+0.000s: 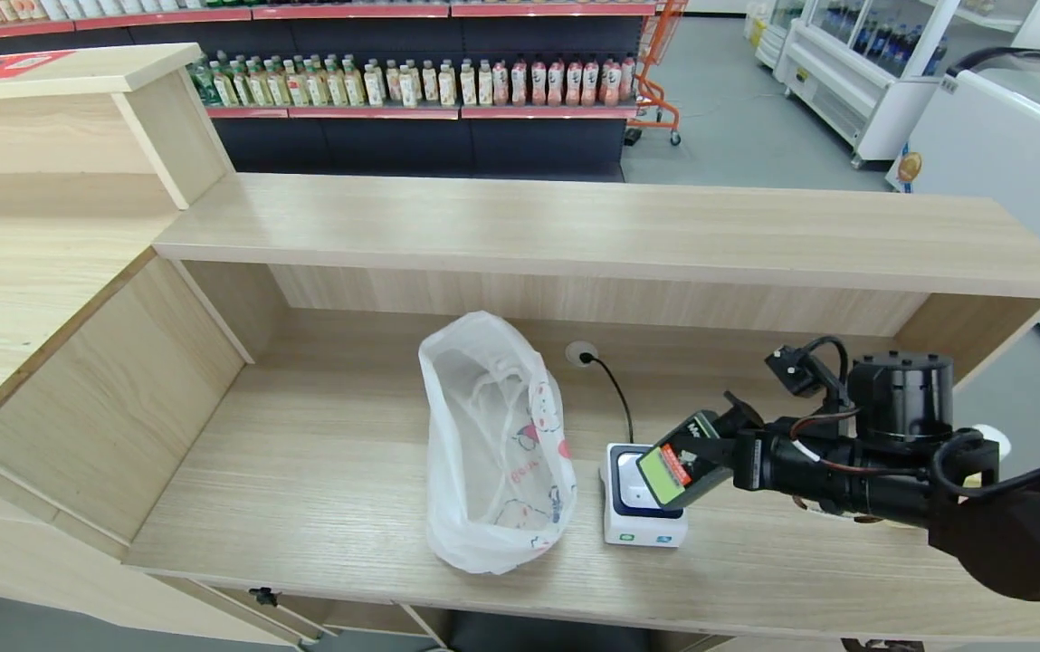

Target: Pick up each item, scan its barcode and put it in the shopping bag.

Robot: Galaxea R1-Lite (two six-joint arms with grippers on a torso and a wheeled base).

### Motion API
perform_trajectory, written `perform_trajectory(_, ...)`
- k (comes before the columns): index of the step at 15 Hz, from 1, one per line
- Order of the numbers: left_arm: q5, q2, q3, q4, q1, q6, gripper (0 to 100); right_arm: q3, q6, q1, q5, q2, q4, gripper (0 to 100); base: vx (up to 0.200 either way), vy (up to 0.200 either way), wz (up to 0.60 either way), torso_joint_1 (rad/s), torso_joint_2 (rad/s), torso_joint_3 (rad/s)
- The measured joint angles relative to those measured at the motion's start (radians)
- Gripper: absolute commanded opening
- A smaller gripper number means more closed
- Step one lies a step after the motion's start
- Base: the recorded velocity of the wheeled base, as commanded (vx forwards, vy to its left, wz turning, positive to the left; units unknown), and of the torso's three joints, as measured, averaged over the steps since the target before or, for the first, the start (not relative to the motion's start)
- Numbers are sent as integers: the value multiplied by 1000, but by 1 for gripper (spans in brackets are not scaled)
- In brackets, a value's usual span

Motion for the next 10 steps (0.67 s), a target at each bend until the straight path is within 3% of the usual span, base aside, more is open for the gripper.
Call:
perform_trajectory(3, 0, 0, 0, 0, -1, -1, 100, -12, -17, 25, -3, 82, -102, 0, 0, 0, 0, 0, 0, 0)
perform_trajectory(10, 0, 0, 0, 0, 0, -1, 100, -131, -18, 74, -9, 227, -117, 0, 0, 0, 0, 0, 0, 0)
